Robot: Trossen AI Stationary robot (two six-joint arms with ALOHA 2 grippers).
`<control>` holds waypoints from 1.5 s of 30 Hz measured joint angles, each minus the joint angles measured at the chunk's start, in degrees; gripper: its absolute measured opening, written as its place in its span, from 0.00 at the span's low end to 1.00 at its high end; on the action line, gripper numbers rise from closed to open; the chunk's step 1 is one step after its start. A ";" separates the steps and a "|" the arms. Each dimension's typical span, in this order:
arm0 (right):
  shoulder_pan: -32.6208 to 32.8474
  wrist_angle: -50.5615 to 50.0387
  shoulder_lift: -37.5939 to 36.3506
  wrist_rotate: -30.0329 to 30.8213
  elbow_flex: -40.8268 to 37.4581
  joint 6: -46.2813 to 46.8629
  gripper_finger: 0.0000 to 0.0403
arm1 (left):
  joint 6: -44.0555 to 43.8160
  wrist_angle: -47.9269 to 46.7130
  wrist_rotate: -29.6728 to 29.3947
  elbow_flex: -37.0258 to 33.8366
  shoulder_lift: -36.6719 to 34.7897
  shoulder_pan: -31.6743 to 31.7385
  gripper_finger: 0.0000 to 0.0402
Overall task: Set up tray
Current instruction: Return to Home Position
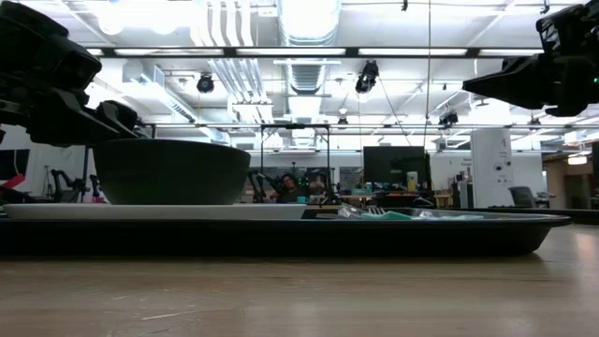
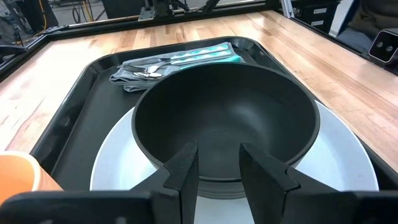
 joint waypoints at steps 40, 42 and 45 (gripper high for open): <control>0.02 0.00 0.02 0.13 0.00 -0.02 0.20 | 0.00 0.00 -0.01 0.00 0.02 0.02 0.24; 0.01 0.00 0.00 0.12 0.00 -0.02 0.19 | 0.00 0.01 0.00 0.00 0.01 0.01 0.24; 0.02 0.00 0.01 0.11 0.00 -0.02 0.18 | 0.00 0.01 0.00 0.00 0.02 0.01 0.24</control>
